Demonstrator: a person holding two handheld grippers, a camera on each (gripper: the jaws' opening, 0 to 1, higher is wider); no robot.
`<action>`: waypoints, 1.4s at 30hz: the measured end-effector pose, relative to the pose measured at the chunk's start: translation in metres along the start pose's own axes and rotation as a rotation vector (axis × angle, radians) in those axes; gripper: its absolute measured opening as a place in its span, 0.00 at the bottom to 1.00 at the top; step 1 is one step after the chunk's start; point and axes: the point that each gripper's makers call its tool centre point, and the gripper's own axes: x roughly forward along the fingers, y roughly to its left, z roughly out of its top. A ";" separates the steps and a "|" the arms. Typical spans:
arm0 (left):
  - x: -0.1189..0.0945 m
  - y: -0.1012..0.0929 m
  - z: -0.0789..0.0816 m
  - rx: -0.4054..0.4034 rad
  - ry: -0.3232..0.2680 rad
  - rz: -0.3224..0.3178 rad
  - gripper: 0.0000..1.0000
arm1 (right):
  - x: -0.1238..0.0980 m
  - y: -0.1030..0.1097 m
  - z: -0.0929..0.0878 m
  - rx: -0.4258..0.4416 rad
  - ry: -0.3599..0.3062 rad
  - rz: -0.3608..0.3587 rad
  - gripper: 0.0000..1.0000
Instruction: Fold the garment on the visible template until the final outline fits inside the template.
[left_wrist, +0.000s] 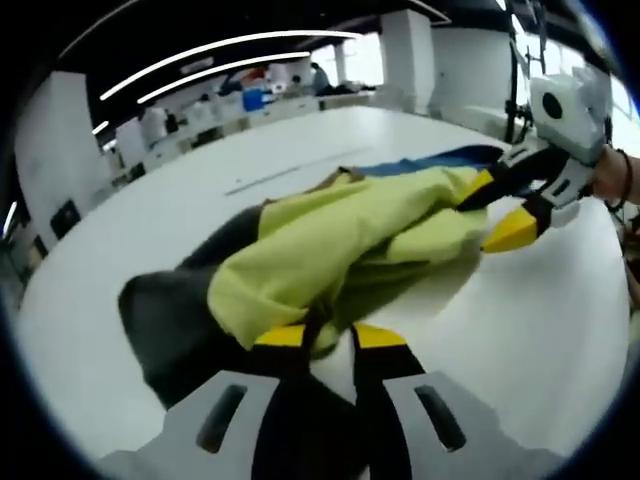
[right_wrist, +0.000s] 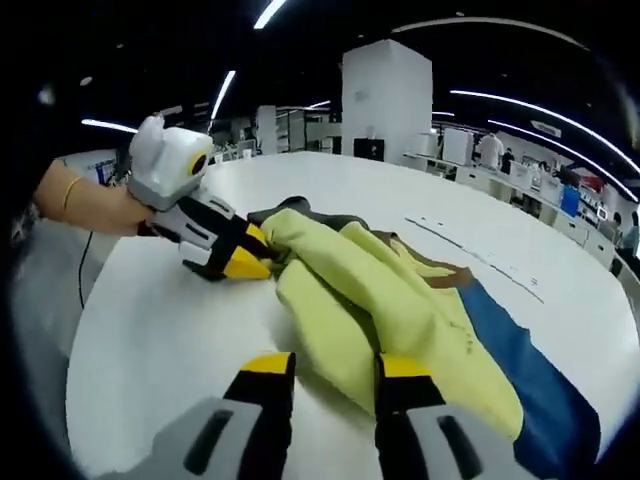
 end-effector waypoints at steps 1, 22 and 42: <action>0.000 0.000 0.001 -0.002 0.000 0.001 0.12 | 0.002 0.002 0.001 -0.001 -0.003 0.003 0.26; -0.029 0.005 0.008 -0.037 -0.011 -0.017 0.01 | -0.021 0.002 0.012 -0.030 0.010 0.026 0.00; -0.047 0.042 0.078 0.047 -0.160 -0.042 0.01 | -0.038 -0.065 0.055 0.187 -0.186 -0.122 0.00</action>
